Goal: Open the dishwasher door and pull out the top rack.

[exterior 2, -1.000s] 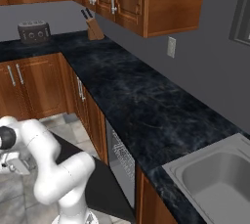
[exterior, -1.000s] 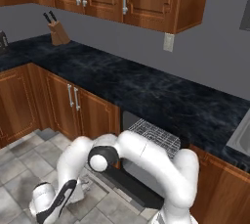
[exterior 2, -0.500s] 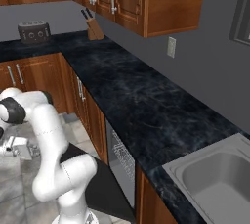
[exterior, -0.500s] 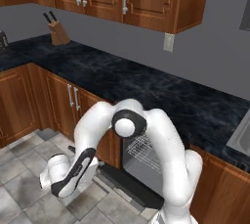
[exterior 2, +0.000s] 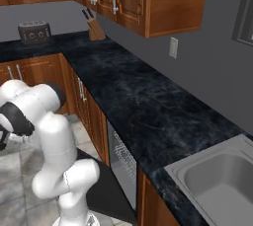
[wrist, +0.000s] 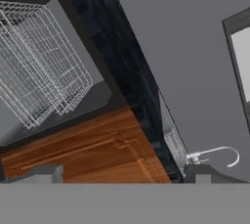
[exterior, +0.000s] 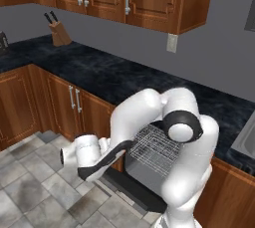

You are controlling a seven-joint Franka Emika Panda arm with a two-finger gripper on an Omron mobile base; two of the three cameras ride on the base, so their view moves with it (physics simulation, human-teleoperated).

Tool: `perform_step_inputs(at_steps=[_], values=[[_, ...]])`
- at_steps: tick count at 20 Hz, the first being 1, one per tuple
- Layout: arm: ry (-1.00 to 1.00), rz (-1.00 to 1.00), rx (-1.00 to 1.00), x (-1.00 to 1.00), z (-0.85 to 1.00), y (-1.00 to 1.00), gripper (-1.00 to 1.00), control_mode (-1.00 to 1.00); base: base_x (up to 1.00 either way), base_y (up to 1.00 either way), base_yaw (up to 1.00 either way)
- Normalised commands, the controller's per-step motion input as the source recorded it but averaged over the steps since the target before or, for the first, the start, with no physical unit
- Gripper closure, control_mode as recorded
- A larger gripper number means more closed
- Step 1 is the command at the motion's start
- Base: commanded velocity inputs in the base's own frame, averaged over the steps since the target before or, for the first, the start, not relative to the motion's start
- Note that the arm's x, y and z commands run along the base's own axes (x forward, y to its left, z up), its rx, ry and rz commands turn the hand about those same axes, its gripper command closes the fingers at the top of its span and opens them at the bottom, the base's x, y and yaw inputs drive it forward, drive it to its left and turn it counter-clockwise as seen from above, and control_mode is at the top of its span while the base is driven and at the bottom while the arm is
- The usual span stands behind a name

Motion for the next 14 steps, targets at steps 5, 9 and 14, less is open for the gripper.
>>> perform_step_inputs(at_steps=[5,9,14], values=[[0.04,0.03,0.04,0.12,0.04,-0.62,-1.0,-1.0,0.0,0.0,0.0],[0.09,0.05,0.09,0.33,0.0,-0.51,-1.0,-1.0,0.0,0.0,0.0],[0.19,0.07,0.11,0.31,-0.02,-0.34,-1.0,-1.0,0.0,0.0,0.0]])
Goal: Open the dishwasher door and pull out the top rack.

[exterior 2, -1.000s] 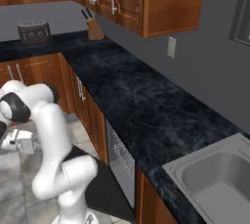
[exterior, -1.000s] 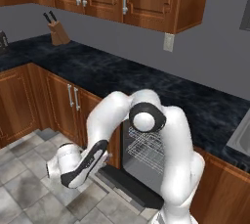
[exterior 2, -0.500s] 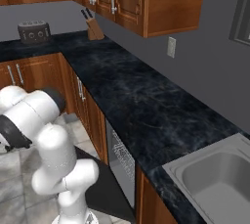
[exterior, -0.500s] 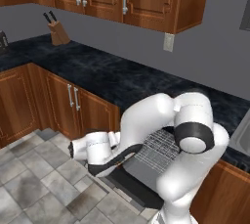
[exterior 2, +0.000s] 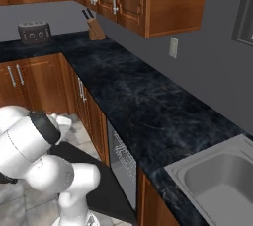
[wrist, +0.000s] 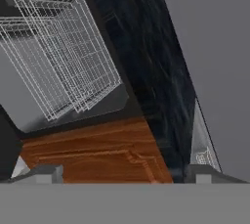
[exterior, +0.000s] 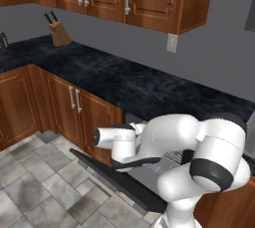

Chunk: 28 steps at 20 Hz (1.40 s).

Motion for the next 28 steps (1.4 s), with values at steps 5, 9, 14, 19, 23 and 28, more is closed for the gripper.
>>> perform_step_inputs(at_steps=[5,9,14,19,23,28], values=[[0.23,0.08,0.08,0.14,-0.22,-0.06,-1.0,-1.0,0.0,0.0,0.0],[0.1,0.08,0.01,0.16,-0.29,0.0,-1.0,-1.0,0.0,0.0,0.0],[0.0,0.08,0.0,0.32,-0.26,-0.02,-1.0,-1.0,0.0,0.0,0.0],[0.0,0.1,0.0,0.29,-0.36,-0.11,-1.0,-1.0,0.0,0.0,0.0],[0.01,0.08,0.0,0.39,-0.4,-0.13,-1.0,-1.0,0.0,0.0,0.0],[0.0,0.05,0.0,0.3,-0.3,0.0,-1.0,-1.0,0.0,0.0,0.0]])
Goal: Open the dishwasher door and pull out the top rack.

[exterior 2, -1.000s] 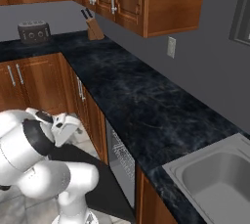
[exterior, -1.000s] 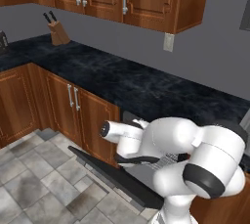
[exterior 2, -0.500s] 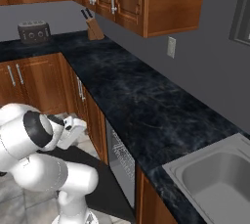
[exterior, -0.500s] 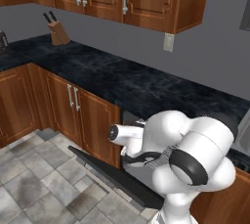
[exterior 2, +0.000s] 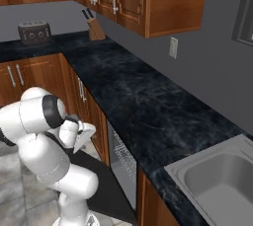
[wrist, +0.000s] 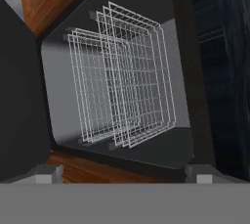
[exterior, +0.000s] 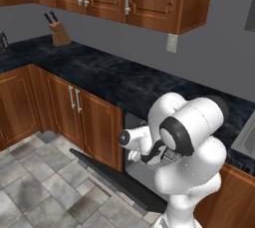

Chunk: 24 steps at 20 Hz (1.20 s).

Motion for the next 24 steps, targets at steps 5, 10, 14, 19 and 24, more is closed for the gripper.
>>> perform_step_inputs(at_steps=[5,10,14,19,24], values=[[0.0,0.03,-0.05,0.21,-0.39,0.0,-1.0,-1.0,0.0,0.0,0.0],[0.0,0.01,-0.07,0.24,-0.28,0.0,-1.0,-1.0,0.0,0.0,0.0],[-0.05,0.01,-0.09,0.33,-0.19,0.0,-1.0,-1.0,0.0,0.0,0.0],[-0.02,0.0,-0.09,0.45,-0.19,-0.01,-1.0,-1.0,0.0,0.0,0.0],[-0.01,0.0,-0.11,0.35,-0.25,-0.03,-1.0,-1.0,0.0,0.0,0.0]])
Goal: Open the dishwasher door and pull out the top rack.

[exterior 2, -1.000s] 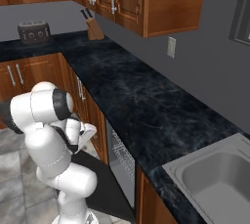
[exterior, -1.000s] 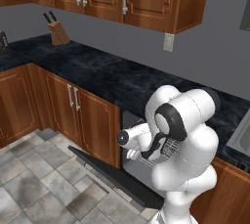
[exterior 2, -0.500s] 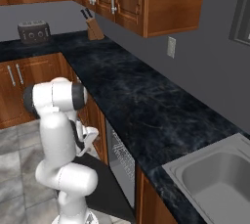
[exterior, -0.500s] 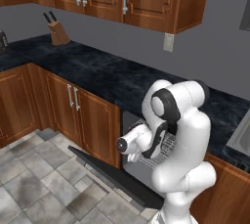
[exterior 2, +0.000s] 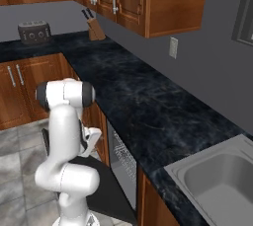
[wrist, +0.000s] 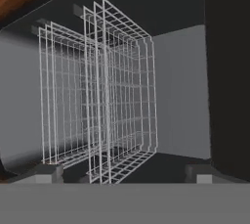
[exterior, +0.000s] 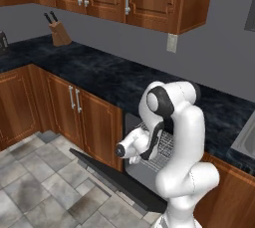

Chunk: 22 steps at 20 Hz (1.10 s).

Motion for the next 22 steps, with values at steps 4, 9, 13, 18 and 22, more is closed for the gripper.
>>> perform_step_inputs(at_steps=[4,9,13,18,22], values=[[0.0,0.0,-0.1,0.36,-0.33,-0.11,-1.0,-1.0,0.0,0.0,0.0],[-0.01,0.0,-0.11,0.3,-0.3,-0.15,-1.0,-1.0,0.0,0.0,0.0],[0.0,0.0,-0.08,0.34,-0.27,-0.17,-1.0,-1.0,0.0,0.0,0.0],[0.0,0.0,-0.05,0.4,-0.19,-0.16,-1.0,-1.0,0.0,0.0,0.0],[0.0,0.0,-0.07,0.31,-0.15,-0.13,-1.0,-1.0,0.0,0.0,0.0]])
